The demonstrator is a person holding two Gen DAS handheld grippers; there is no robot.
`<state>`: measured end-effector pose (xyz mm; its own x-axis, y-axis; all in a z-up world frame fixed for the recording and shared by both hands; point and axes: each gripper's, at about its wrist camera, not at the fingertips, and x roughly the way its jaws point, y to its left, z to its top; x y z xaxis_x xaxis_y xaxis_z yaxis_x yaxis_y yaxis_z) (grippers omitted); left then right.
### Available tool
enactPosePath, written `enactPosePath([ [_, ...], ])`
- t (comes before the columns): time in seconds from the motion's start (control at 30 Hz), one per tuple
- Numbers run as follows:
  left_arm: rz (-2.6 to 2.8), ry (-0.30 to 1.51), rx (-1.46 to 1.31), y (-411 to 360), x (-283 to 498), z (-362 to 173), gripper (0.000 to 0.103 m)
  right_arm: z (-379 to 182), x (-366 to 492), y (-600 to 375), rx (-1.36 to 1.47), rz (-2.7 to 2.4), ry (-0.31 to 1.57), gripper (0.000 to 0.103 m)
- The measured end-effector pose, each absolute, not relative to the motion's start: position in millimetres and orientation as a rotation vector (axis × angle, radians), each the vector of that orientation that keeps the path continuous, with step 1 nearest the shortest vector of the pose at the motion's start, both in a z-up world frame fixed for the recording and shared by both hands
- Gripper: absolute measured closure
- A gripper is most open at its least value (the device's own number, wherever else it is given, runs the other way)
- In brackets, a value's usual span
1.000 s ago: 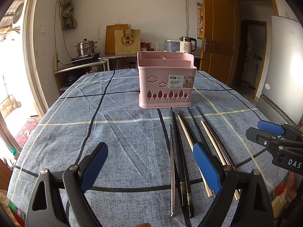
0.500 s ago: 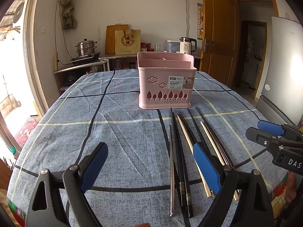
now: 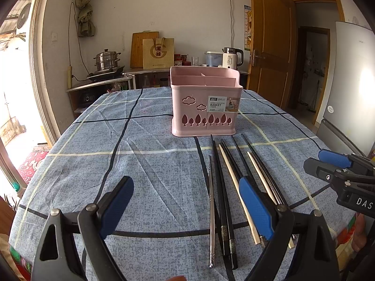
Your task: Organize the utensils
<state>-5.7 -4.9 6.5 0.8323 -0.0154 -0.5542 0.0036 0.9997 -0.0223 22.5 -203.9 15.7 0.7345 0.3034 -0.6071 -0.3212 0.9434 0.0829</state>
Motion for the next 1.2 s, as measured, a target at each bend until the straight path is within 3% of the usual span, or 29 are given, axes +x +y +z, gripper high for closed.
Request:
enactPosePath([
  [1.2,-0.009,0.602,-0.027,-0.3,0.0,1.6,0.010,15.5,22.6,-200.7,-0.027,0.346,0.669,0.044],
])
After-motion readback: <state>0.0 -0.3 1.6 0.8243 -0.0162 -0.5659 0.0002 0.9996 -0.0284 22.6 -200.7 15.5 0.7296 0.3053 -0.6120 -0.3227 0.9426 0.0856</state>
